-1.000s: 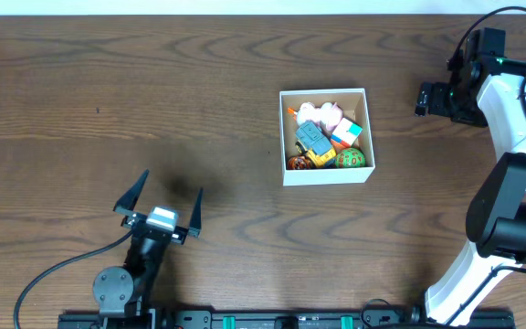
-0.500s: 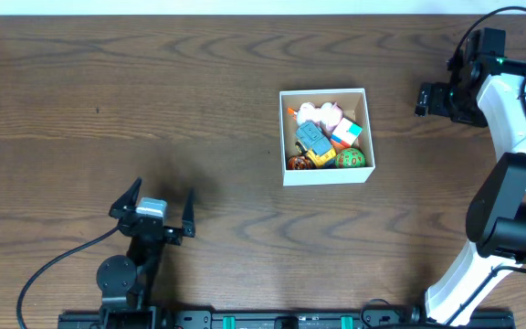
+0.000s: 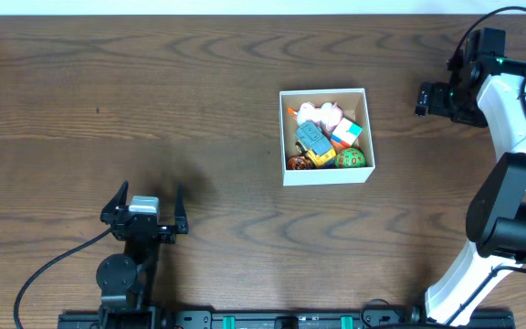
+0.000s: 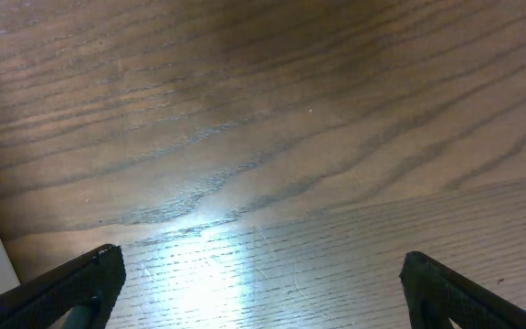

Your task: Pack container

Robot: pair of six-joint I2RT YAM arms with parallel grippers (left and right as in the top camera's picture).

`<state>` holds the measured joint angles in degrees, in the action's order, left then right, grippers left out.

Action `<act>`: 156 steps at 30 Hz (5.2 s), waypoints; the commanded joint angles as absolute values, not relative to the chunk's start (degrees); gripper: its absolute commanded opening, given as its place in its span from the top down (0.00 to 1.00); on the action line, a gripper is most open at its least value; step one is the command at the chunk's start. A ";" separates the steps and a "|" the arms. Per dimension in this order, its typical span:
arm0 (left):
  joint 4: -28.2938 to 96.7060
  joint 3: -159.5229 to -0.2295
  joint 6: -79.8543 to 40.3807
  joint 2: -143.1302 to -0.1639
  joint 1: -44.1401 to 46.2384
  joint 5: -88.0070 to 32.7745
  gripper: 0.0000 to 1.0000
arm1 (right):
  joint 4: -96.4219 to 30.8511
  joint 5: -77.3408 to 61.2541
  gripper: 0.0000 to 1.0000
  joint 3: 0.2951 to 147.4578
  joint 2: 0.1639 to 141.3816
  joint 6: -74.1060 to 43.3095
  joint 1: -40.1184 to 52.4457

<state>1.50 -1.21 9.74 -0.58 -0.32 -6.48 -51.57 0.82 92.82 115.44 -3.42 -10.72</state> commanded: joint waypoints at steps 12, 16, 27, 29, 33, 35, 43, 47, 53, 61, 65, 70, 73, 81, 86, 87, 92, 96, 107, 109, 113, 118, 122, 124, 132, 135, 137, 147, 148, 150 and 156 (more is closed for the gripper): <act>3.46 -0.23 11.11 -0.30 -0.58 -4.89 0.02 | -51.62 0.62 0.01 92.55 115.42 -2.90 -11.25; 3.46 -0.23 11.11 -0.30 -0.58 -4.86 0.02 | -51.62 0.62 0.01 92.55 115.42 -2.90 -11.25; 3.46 -0.23 11.09 -0.30 -0.58 -4.86 0.02 | -51.62 0.60 0.01 92.55 115.42 -2.90 -11.25; 3.46 -0.23 11.09 -0.30 -0.58 -4.86 0.02 | -51.62 0.62 0.01 92.55 115.42 -2.90 -11.22; 3.46 -0.23 11.11 -0.30 -0.58 -4.86 0.02 | -51.62 0.62 0.01 92.55 115.20 -2.90 -11.22; 3.46 -0.23 11.11 -0.30 -0.58 -4.86 0.02 | -51.64 0.62 0.01 92.55 114.63 -2.90 -10.81; 3.46 -0.23 11.11 -0.30 -0.58 -4.86 0.02 | -51.57 0.62 0.01 89.97 105.34 -2.90 -1.78; 3.46 -0.23 11.09 -0.30 -0.58 -4.86 0.02 | -51.55 0.60 0.01 85.21 98.54 -2.90 4.01; 3.46 -0.23 11.09 -0.30 -0.58 -4.86 0.02 | -48.80 2.68 0.01 72.95 87.74 -2.50 9.63; 3.46 -0.23 11.11 -0.30 -0.58 -4.86 0.02 | -23.46 2.79 0.01 48.40 67.72 -2.50 10.15; 3.46 -0.23 11.11 -0.30 -0.58 -4.86 0.02 | -10.39 2.79 0.01 35.27 56.14 -2.50 10.13; 3.46 -0.23 11.11 -0.30 -0.58 -4.86 0.02 | 0.58 2.76 0.01 20.78 41.01 -2.50 9.43; 3.46 -0.23 11.11 -0.30 -0.58 -4.86 0.02 | 3.29 2.76 0.01 13.67 31.94 -2.50 8.10; 3.46 -0.23 11.11 -0.30 -0.58 -4.86 0.02 | 3.27 1.85 0.01 5.34 17.72 -2.42 3.60; 3.46 -0.23 11.09 -0.30 -0.58 -4.86 0.02 | 3.01 -2.61 0.01 3.60 14.68 7.79 2.52; 3.46 -0.23 11.09 -0.30 -0.58 -4.86 0.02 | 2.66 -3.11 0.01 3.49 14.28 9.17 2.52; 3.46 -0.23 11.11 -0.30 -0.58 -4.86 0.02 | 1.69 -3.11 0.01 2.90 13.15 9.72 2.52; 3.46 -0.23 11.09 -0.30 -0.58 -4.86 0.02 | 1.72 -3.11 0.01 0.89 10.28 9.72 2.52; 3.46 -0.23 11.09 -0.30 -0.58 -4.86 0.02 | -4.03 -3.25 0.01 0.32 3.20 9.72 2.50; 3.46 -0.23 11.09 -0.30 -0.58 -4.86 0.02 | -4.05 -3.22 0.01 0.32 1.54 9.72 2.26; 3.46 -0.23 11.11 -0.30 -0.58 -4.86 0.02 | -4.03 -3.25 0.01 0.32 0.32 9.72 1.74; 3.46 -0.23 11.09 -0.30 -0.58 -4.86 0.02 | -3.95 -3.25 0.01 0.32 0.32 9.74 1.61; 3.46 -0.23 11.11 -0.30 -0.58 -4.86 0.02 | -3.97 -3.25 0.01 0.32 0.32 9.74 1.61; 3.46 -0.23 11.11 -0.30 -0.58 -4.86 0.02 | -3.97 -3.25 0.01 0.32 0.32 9.74 1.61; 3.46 -0.23 11.11 -0.30 -0.58 -4.89 0.02 | -3.97 -3.25 0.01 0.32 0.32 9.74 1.61; 3.46 -0.23 11.09 -0.30 -0.58 -4.86 0.02 | -3.97 -3.25 0.01 0.32 0.32 9.74 1.61; 3.46 -0.23 11.11 -0.30 -0.58 -4.89 0.02 | -3.97 -3.25 0.01 0.32 0.32 9.74 1.61; 3.46 -0.23 11.09 -0.30 -0.58 -4.86 0.02 | -3.97 -3.25 0.01 0.32 0.32 9.74 1.61; 3.46 -0.23 11.11 -0.30 -0.58 -4.89 0.02 | -3.97 -3.25 0.01 0.32 0.32 9.74 1.61; 3.46 -0.23 11.11 -0.30 -0.58 -4.86 0.02 | -3.97 -3.25 0.01 0.32 0.32 9.74 1.61; 3.46 -0.23 11.11 -0.30 -0.58 -4.86 0.02 | -3.97 -3.25 0.01 0.32 0.32 9.74 1.61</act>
<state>1.67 -1.21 10.55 -0.58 -0.32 -4.45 -3.77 -3.03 0.45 0.84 9.32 2.15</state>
